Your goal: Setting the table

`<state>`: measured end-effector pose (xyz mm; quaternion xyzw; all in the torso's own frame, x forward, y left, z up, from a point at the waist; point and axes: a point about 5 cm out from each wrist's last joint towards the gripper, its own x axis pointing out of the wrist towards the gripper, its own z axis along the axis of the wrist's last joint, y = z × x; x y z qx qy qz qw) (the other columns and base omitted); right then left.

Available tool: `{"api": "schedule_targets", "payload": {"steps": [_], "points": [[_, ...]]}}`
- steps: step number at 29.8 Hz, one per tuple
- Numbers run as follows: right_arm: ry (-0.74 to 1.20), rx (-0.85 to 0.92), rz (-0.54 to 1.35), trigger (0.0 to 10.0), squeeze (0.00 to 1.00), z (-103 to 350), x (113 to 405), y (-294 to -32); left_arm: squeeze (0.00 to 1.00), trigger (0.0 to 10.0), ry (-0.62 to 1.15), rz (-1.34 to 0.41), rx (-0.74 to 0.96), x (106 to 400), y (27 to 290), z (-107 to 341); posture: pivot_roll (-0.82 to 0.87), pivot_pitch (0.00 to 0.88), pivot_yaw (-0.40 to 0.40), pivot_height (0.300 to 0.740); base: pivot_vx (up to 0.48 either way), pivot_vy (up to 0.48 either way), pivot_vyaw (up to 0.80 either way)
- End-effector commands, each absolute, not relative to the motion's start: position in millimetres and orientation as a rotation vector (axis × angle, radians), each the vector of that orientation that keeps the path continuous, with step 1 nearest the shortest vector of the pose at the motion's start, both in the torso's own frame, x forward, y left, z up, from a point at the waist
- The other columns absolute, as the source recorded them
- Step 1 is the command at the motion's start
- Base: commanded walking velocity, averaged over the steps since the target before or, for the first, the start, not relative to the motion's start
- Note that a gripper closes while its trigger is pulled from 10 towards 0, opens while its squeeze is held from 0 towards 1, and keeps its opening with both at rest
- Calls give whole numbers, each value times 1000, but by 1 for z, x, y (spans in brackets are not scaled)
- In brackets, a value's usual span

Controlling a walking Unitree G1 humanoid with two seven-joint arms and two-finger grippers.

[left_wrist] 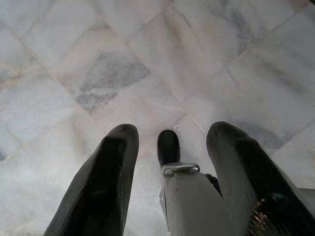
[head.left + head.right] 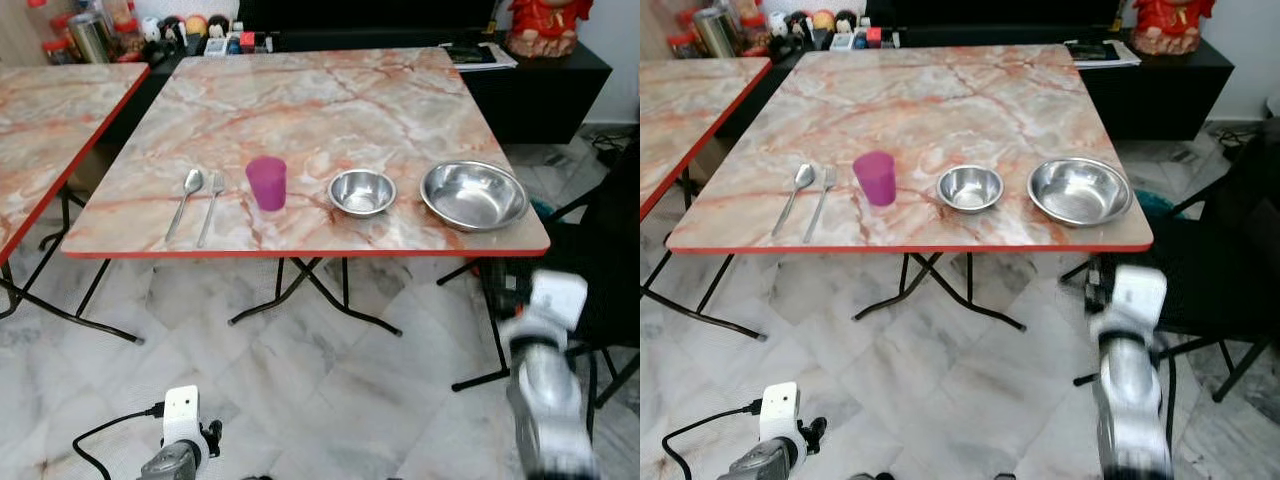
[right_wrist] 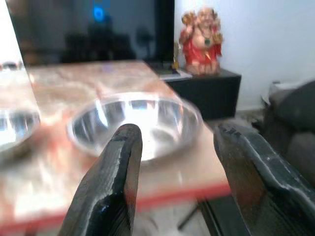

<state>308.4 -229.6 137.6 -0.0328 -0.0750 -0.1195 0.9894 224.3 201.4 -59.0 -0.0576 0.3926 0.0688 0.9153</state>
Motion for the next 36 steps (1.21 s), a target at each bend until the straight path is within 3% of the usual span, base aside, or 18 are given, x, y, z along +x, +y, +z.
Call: {"api": "schedule_targets", "payload": {"steps": [1,6,12,32,36], "points": [[-109,-38,-252,10000,0,133,307,-230,0,10000,823,140,-103,220,202,-61,-154,122,43,711,330,0,0],[-125,-52,-217,10000,0,164,336,-222,0,10000,821,151,-108,221,203,-61,-139,123,42,711,339,0,0],[-147,-37,-219,10000,0,182,347,-221,0,10000,822,156,-108,220,204,-61,-139,124,41,711,342,0,0],[-154,-28,-200,10000,0,192,350,-212,0,10000,824,141,-122,221,199,-62,-137,128,40,711,342,0,0],[-155,-26,-198,10000,0,192,350,-211,0,10000,825,134,-126,221,198,-62,-137,128,40,711,0,0,0]]}}
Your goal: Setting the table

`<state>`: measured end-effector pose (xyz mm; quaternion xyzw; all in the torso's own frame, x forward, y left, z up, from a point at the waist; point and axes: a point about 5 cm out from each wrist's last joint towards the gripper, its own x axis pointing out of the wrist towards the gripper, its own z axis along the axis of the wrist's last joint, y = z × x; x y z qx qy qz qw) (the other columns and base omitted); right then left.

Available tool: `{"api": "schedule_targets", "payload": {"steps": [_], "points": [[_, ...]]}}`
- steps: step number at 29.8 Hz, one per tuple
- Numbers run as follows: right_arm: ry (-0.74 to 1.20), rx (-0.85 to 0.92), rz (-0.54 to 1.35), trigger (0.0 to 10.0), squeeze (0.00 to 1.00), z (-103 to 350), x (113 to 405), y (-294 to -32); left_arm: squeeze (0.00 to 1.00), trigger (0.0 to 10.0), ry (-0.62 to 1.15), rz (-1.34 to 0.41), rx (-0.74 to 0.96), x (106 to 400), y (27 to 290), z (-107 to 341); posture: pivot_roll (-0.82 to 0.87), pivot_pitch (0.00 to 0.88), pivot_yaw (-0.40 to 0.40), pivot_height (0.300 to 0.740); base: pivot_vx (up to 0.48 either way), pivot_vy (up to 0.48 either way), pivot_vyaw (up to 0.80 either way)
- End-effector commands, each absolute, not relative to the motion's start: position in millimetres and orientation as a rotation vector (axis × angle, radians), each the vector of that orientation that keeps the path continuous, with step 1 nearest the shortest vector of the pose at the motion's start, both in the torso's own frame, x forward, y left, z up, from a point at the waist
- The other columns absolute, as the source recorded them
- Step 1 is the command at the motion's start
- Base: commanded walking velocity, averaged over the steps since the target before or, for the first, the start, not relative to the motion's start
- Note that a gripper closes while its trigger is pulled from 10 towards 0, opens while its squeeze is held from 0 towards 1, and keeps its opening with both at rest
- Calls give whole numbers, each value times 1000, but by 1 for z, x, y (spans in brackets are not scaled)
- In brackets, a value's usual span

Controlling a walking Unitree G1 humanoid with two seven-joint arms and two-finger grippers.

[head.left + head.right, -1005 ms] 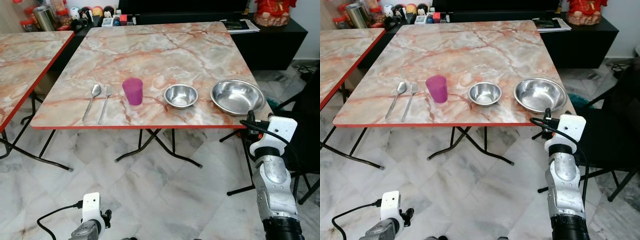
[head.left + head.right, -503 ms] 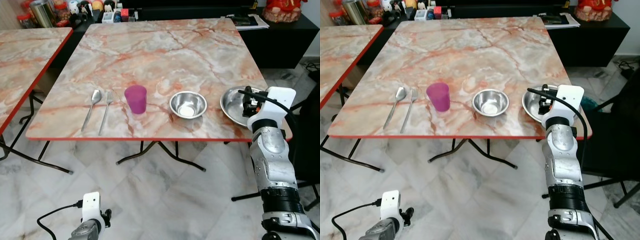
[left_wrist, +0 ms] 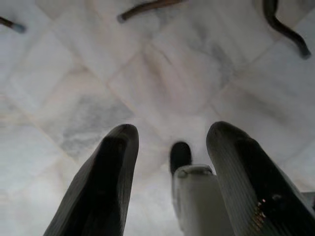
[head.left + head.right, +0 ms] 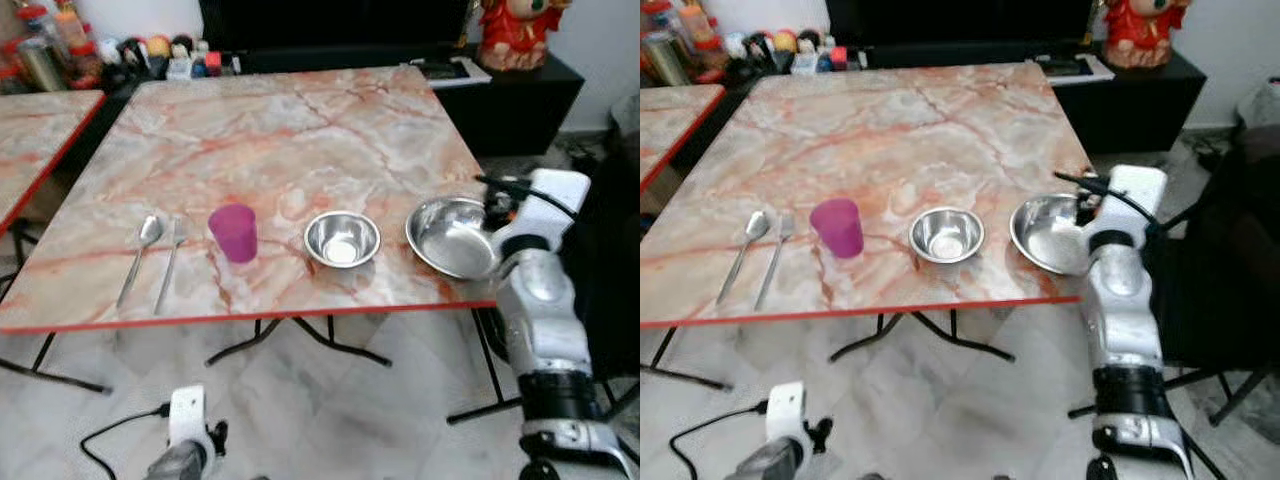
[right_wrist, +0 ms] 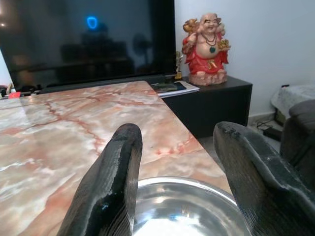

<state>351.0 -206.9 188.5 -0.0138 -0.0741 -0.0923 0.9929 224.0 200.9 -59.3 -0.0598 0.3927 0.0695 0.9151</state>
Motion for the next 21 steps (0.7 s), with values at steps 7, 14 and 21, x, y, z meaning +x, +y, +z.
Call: {"api": "schedule_targets", "payload": {"steps": [7,14,21], "points": [[-139,-10,-198,10000,0,192,351,-213,0,10000,823,140,-129,221,198,-62,-136,130,42,711,0,0,0],[-125,3,-190,10000,0,190,351,-212,0,10000,819,137,-126,222,199,-61,-135,131,44,711,0,0,0],[-88,30,-230,10000,0,186,350,-220,0,10000,818,131,-106,223,198,-61,-133,131,43,711,0,0,0]]}}
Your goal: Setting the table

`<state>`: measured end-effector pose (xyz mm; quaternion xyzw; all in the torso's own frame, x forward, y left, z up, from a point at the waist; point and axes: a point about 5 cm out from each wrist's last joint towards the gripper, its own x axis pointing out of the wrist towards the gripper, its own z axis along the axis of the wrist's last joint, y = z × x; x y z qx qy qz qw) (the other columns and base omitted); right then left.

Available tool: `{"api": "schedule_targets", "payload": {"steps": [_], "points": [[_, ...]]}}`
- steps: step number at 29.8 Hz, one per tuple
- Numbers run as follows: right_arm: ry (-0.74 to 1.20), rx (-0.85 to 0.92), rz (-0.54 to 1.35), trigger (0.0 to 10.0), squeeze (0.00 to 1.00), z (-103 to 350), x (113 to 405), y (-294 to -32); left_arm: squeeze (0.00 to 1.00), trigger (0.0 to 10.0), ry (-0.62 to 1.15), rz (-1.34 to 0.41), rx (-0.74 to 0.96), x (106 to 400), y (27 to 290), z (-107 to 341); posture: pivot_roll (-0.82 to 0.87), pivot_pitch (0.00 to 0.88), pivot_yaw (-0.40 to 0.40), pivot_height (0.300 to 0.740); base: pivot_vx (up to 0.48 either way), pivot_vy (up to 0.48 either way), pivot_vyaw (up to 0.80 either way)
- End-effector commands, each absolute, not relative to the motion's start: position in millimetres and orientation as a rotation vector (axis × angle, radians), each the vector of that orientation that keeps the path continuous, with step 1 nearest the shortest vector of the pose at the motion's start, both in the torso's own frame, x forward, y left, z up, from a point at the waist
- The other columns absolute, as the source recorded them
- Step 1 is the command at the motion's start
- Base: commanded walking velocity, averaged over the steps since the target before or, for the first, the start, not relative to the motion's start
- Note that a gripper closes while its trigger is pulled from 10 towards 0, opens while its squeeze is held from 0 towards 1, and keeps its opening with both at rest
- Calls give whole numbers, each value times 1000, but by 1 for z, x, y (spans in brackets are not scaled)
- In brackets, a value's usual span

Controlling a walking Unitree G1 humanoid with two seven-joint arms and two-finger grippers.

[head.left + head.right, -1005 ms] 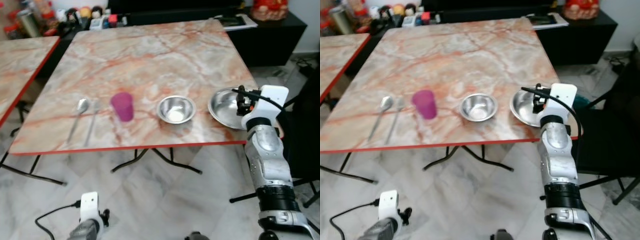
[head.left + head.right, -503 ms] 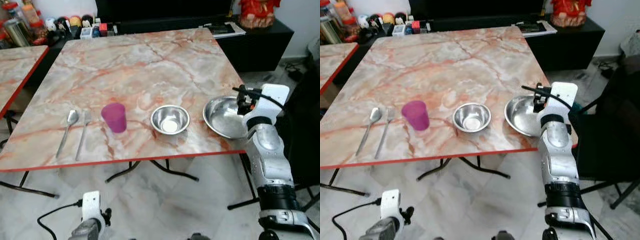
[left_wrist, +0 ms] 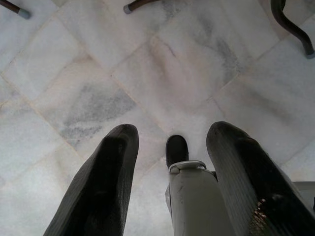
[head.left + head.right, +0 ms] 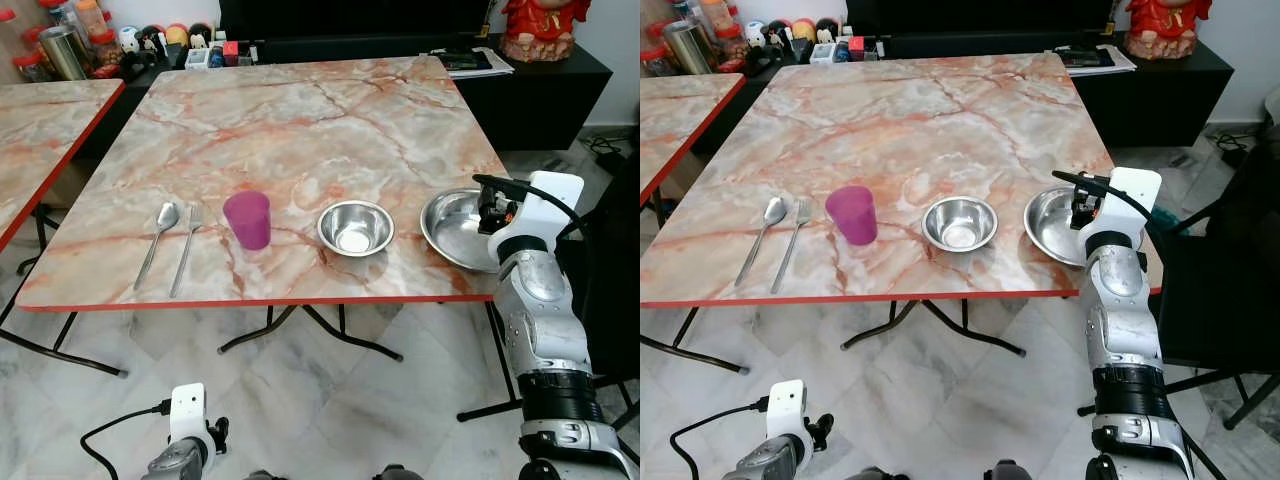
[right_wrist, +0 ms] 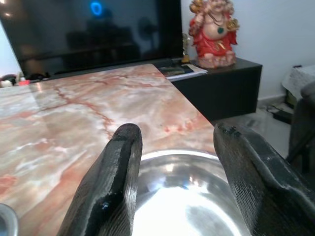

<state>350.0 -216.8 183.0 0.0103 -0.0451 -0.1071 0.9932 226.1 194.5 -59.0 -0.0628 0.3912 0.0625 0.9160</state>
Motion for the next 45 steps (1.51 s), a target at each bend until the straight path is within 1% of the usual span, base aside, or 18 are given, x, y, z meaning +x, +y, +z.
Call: {"api": "schedule_targets", "payload": {"steps": [1,17,27,29,30,32,34,36,38,42,45], "points": [[-88,35,-233,10000,0,186,350,-220,0,10000,818,132,-106,223,198,-61,-135,132,44,711,0,0,0],[-73,35,-216,10000,0,185,350,-217,0,10000,817,142,-104,222,201,-61,-132,134,40,711,0,-262,0],[-60,28,-234,10000,0,185,349,-219,0,10000,810,149,-120,222,201,-60,-131,136,38,711,0,0,0],[-52,27,-258,10000,0,185,348,-222,0,10000,809,148,-120,222,201,-60,-131,136,38,711,0,0,0],[-44,65,-326,10000,0,184,346,-230,0,10000,808,146,-120,223,202,-60,-130,136,42,711,0,0,0],[-42,78,-375,10000,0,184,345,-238,0,10000,806,144,-120,223,202,-60,-132,137,43,711,0,0,0],[-43,78,-388,10000,0,184,344,-240,0,10000,806,143,-120,223,202,-59,-132,137,43,711,0,0,0],[-49,73,-493,10000,0,186,339,-253,0,10000,801,139,-117,225,203,-58,-131,137,45,711,0,0,0],[-39,81,-540,10000,0,185,336,-257,0,10000,800,138,-116,225,203,-58,-129,137,45,711,0,0,0],[9,102,-627,10000,0,177,331,-263,0,10000,800,135,-116,225,204,-58,-130,138,47,711,0,0,0],[35,137,-656,10000,0,171,330,-262,0,10000,800,134,-116,225,205,-58,-124,138,49,711,0,0,0]]}}
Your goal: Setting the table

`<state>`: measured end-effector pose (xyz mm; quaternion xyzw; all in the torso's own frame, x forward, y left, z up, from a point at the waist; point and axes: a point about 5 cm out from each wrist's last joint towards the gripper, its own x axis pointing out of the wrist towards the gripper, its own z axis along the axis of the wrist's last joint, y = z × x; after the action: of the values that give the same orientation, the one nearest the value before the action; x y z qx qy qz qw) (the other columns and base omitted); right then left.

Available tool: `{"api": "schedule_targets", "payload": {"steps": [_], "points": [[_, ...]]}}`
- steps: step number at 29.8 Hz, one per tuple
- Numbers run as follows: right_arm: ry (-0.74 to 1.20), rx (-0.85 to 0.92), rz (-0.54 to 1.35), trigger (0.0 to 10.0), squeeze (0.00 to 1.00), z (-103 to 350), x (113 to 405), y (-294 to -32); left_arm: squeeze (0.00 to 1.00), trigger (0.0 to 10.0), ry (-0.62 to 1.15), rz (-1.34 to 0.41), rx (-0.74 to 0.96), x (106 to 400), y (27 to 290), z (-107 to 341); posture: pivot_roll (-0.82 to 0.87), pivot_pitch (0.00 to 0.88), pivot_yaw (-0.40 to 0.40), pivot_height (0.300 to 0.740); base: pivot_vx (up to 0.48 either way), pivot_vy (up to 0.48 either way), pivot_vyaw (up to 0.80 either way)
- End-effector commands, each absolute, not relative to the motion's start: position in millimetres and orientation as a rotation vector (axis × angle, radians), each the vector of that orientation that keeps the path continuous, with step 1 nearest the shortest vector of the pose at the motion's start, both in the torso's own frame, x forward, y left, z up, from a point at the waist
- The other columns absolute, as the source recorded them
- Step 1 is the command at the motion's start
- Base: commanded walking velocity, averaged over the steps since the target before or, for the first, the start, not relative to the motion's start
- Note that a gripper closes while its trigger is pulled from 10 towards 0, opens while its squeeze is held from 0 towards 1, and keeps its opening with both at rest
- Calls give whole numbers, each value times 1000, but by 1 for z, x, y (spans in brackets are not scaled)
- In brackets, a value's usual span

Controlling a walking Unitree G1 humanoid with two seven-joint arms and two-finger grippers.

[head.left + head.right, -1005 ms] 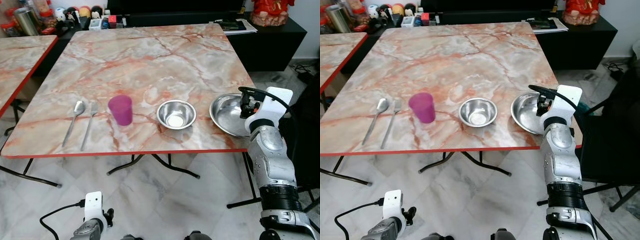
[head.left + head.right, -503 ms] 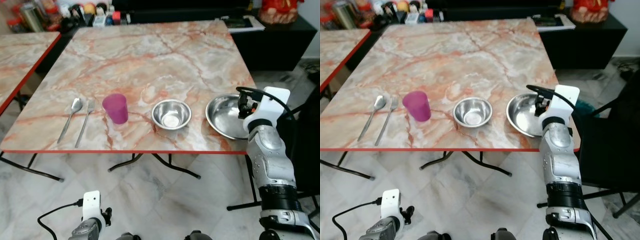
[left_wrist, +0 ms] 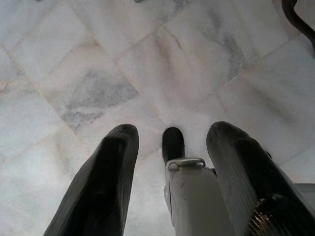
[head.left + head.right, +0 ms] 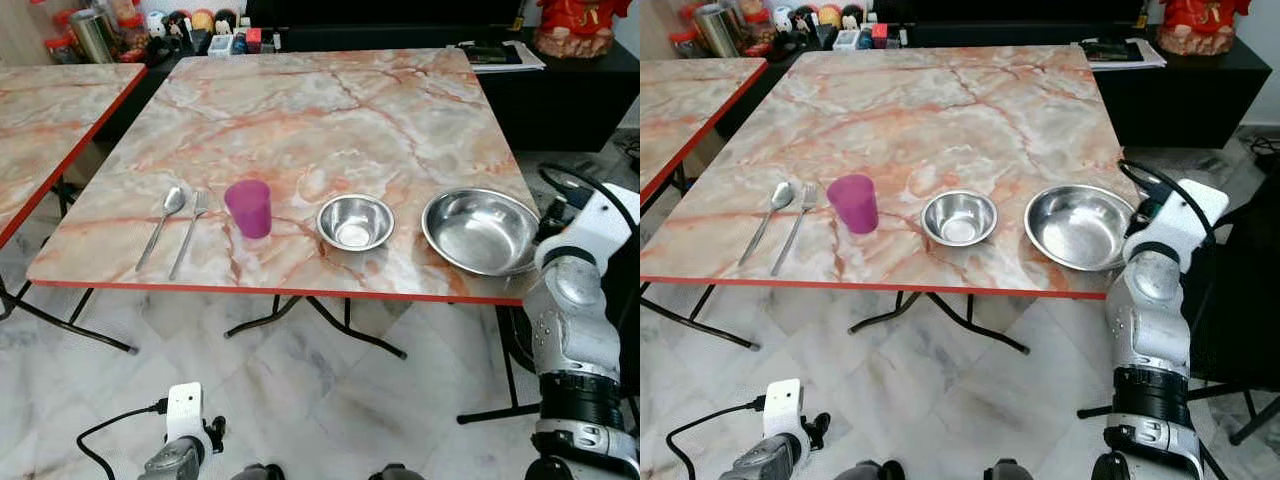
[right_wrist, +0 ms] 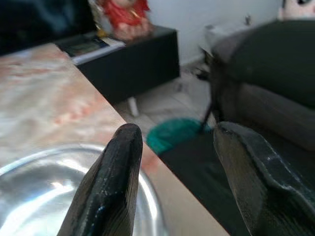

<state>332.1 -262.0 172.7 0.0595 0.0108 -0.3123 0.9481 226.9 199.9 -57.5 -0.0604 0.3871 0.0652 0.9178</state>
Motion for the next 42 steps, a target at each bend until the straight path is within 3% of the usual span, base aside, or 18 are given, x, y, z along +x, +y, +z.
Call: {"api": "schedule_targets", "payload": {"steps": [1,2,3,7,8,10,19,42], "points": [[40,145,-654,10000,165,169,330,-261,0,10000,800,135,-116,225,205,-58,-123,137,49,711,0,0,0],[42,146,-651,10000,412,169,330,-260,0,10000,800,135,-116,225,205,-57,-123,137,49,711,0,0,0],[43,146,-648,10000,1000,169,330,-259,0,10000,799,135,-116,226,205,-57,-122,137,50,711,0,0,0],[81,214,-654,10000,1000,162,330,-256,0,10000,799,131,-116,226,205,-57,-122,137,51,711,0,0,0],[83,221,-654,10000,992,161,330,-256,0,10000,799,131,-116,226,205,-57,-122,137,51,711,0,0,0],[93,229,-645,10000,0,160,330,-254,0,10000,798,129,-117,226,204,-57,-123,137,52,711,0,0,0],[103,335,-668,10000,0,159,329,-252,0,10000,799,114,-113,227,203,-57,-122,137,51,711,0,0,0],[173,386,-684,10000,0,150,330,-247,0,10000,810,102,-115,226,201,-58,-118,136,48,711,0,0,0]]}}
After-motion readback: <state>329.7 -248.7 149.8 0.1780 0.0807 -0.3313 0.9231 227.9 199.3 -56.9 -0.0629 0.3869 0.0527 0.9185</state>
